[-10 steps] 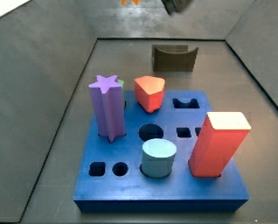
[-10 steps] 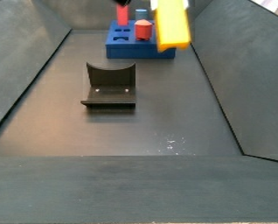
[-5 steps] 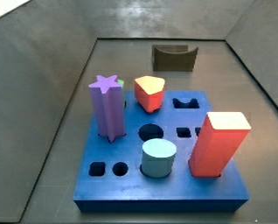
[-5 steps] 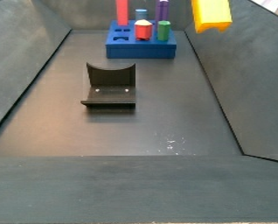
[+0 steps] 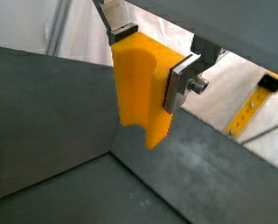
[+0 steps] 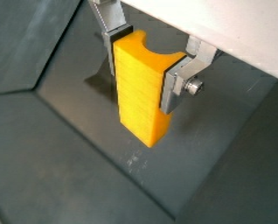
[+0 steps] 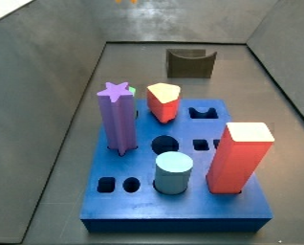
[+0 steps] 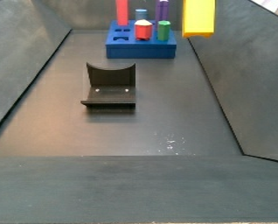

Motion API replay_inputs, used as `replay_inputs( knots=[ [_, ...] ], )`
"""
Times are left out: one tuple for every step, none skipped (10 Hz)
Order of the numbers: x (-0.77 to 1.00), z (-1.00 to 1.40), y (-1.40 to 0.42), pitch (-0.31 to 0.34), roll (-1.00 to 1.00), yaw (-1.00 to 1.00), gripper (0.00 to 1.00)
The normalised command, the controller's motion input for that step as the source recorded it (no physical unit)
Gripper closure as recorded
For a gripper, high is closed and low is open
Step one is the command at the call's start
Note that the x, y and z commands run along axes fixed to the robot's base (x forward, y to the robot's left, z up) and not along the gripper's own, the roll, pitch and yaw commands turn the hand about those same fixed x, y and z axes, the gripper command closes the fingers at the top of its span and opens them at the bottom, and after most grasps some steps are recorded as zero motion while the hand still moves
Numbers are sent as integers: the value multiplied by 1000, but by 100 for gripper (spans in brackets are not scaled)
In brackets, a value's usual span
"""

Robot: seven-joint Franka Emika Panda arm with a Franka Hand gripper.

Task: Pick up the arch object. Move up. Place the arch object on the fixture. Regrasp the arch object. Rotate the arch object. Move to above the board. Insert the arch object.
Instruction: Rotate the arch object.

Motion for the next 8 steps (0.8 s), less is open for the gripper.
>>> replay_inputs(
  knots=[
    [-10,7,29,23,-1000,-539,100],
    [-13,11,23,60,-1000,-537,100],
    [-16,13,23,76,-1000,-534,100],
    [-21,14,25,106,-1000,-518,100],
    [-18,14,23,126,-1000,-508,100],
    [-17,15,23,148,-1000,-483,100],
    [-15,12,24,152,-1000,-468,100],
    [-2,16,25,155,-978,-403,100]
  ],
)
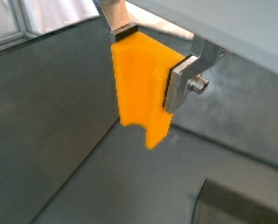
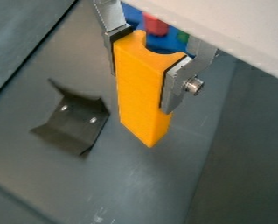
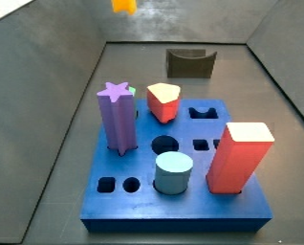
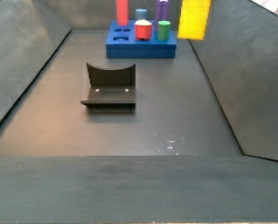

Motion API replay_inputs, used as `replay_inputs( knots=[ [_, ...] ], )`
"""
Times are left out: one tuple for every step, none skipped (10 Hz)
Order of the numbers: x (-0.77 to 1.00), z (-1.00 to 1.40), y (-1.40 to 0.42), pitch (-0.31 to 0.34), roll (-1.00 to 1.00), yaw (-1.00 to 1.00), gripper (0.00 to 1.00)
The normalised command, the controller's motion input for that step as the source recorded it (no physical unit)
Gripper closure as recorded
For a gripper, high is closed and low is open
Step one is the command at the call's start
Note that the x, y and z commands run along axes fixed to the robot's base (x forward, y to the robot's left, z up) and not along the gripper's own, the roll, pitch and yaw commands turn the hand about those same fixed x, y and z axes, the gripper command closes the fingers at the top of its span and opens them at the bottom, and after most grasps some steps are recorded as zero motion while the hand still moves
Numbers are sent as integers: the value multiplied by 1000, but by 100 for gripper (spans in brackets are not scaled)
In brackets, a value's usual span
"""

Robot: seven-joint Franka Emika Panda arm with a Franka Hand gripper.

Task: Pick up the arch object. Move up. Place the arch object on the fixture. Regrasp the arch object. Rotate the arch object. Move to above the board. Insert the arch object.
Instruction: Rotate the arch object.

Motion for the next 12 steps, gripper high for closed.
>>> replay_inputs(
  knots=[
    [6,18,25,136,-850,-328,100],
    [15,16,26,104,-592,-199,100],
    [18,16,23,91,-396,-132,100],
    [25,20,9,86,-240,-80,100],
    [-129,0,-6,26,-49,-1000,100],
    [-125,2,0,25,-47,-1000,100],
    [-108,17,2,23,-50,-1000,100],
    [-80,33,6,23,-56,-1000,100],
    [-57,30,11,26,-61,-1000,100],
    [-42,26,14,30,-68,-1000,100],
    [-36,27,14,34,-77,-1000,100],
    [-33,30,15,41,-96,-1000,100]
  ],
)
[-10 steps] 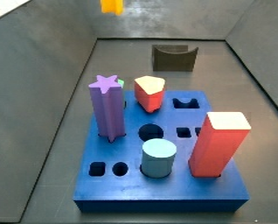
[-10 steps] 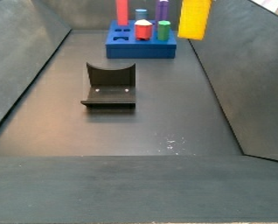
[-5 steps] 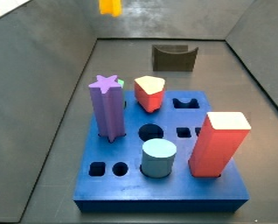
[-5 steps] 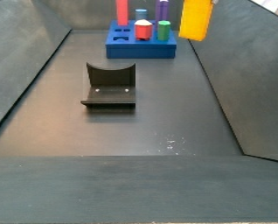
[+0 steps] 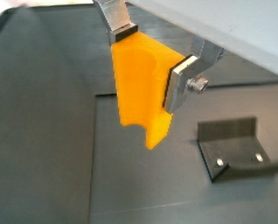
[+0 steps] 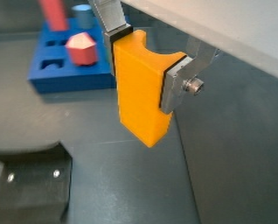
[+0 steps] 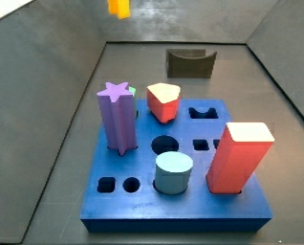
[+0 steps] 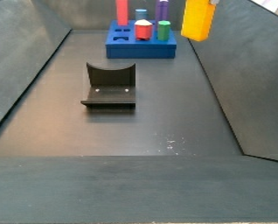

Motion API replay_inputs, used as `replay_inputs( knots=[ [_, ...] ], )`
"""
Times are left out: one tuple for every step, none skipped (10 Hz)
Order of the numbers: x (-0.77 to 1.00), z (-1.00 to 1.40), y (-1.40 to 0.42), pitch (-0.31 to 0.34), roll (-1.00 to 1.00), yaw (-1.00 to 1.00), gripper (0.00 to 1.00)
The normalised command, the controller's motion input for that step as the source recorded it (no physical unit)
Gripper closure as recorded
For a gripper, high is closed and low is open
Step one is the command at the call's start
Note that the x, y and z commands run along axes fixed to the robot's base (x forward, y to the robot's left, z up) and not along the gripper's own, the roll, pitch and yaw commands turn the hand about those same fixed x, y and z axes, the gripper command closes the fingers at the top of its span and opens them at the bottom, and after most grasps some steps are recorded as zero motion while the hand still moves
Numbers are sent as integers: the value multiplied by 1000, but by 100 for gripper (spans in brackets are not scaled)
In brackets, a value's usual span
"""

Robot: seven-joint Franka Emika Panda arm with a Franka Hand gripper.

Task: Pick up the arch object. Move up. Place the arch object on the fixture. Regrasp the arch object. Rotate the arch object. Move to above the board. Insert the arch object.
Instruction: Rotate the arch object.

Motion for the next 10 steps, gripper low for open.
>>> replay_inputs(
  knots=[
    [-32,31,15,49,-116,-1000,100],
    [-29,33,15,57,-139,-867,100],
    [-26,34,14,54,-139,-625,100],
    [-24,35,14,52,-138,-480,100],
    [-21,36,14,47,-138,-219,100],
    [0,0,0,31,-91,-1000,100],
    [1,0,1,33,-98,-1000,100],
    [1,0,1,40,-119,-1000,100],
    [2,1,1,45,-137,-795,100],
    [3,3,2,44,-137,-569,100]
  ],
)
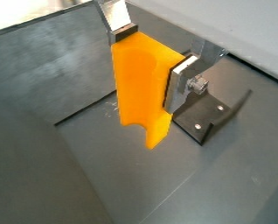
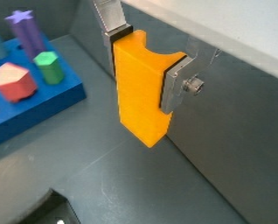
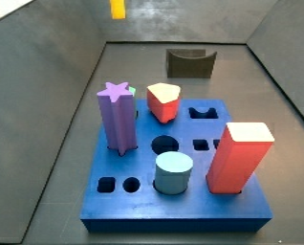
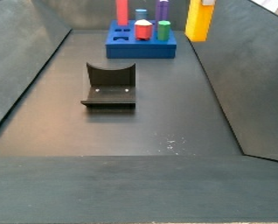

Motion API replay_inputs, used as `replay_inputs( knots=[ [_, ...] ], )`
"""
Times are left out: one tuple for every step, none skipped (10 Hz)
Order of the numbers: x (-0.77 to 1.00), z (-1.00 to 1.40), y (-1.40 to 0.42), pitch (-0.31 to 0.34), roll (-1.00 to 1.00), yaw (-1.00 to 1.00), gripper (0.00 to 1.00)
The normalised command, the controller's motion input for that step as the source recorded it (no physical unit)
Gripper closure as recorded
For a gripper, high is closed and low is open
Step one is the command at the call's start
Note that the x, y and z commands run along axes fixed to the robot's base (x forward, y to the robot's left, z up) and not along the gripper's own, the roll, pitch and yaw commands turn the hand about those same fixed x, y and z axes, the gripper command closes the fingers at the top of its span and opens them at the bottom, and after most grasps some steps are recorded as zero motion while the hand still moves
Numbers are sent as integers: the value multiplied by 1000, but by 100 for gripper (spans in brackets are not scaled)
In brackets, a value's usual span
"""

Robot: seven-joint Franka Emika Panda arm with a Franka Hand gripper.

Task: Pick up the arch object. Move up. Place the arch object on the fixture. Regrasp the arch object. Rotate the arch object. Move to above the board. Insert the arch object.
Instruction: Rotate the arch object.

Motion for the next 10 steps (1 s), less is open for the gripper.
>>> replay_inputs(
  knots=[
    [4,4,3,44,-136,-329,100],
    [5,5,3,43,-136,-246,100],
    [0,-1000,0,43,-135,-142,100],
    [5,-1000,1,30,-135,-97,100],
    [18,-1000,3,0,-136,-69,100],
    [17,-1000,4,-17,-144,-52,100],
    [19,-1000,6,-32,-150,-45,100],
    [20,-1000,7,-37,-156,-40,100],
    [26,-1000,10,-36,-163,-33,100],
    [29,-1000,12,-34,-169,-28,100]
  ],
)
